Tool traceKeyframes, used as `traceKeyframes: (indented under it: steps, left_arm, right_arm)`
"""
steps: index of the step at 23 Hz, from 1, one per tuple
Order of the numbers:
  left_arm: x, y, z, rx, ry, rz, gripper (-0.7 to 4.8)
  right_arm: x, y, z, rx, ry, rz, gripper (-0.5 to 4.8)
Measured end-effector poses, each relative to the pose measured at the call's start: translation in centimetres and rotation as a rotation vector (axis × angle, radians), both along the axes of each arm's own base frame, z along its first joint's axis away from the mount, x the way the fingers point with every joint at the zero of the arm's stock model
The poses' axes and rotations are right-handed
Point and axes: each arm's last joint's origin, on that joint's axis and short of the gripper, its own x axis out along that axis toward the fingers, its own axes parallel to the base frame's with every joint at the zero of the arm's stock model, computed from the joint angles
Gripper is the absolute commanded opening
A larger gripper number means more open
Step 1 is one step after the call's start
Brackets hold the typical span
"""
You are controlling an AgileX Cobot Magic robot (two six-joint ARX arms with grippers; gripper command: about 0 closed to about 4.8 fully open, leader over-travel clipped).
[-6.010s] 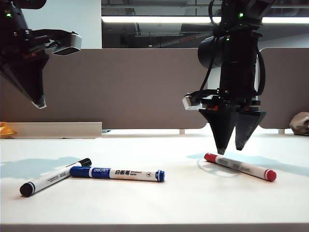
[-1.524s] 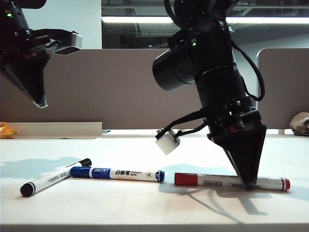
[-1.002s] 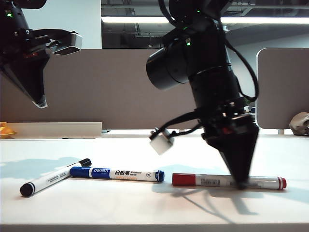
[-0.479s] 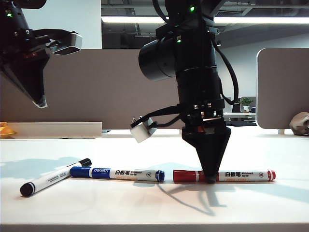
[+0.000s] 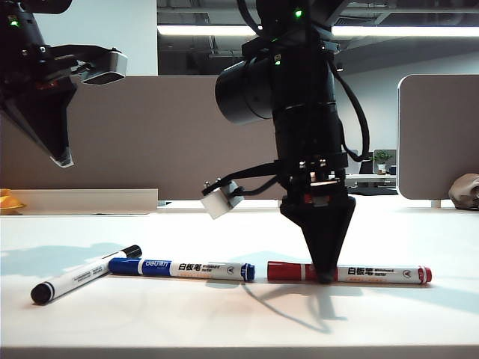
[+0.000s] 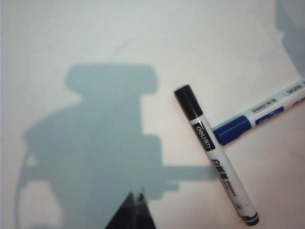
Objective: Pick up the markers one by one and line them up horizontally in a straight line on the table.
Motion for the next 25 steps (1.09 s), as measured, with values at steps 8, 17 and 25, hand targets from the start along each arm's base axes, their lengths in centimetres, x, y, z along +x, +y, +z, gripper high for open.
traceKeyframes:
  steps: [8, 17, 25]
  left_arm:
    - [0.0, 0.0, 0.0, 0.0, 0.0, 0.0, -0.06]
    - [0.0, 0.01, 0.0, 0.0, 0.0, 0.0, -0.06]
    - [0.0, 0.01, 0.0, 0.0, 0.0, 0.0, -0.06]
  right_arm:
    - [0.04, 0.18, 0.05, 0.046, 0.018, -0.049, 0.55]
    - [0.01, 0.18, 0.07, 0.055, 0.027, -0.072, 0.55]
    - [-0.1, 0.13, 0.1, 0.05, 0.041, -0.074, 0.54]
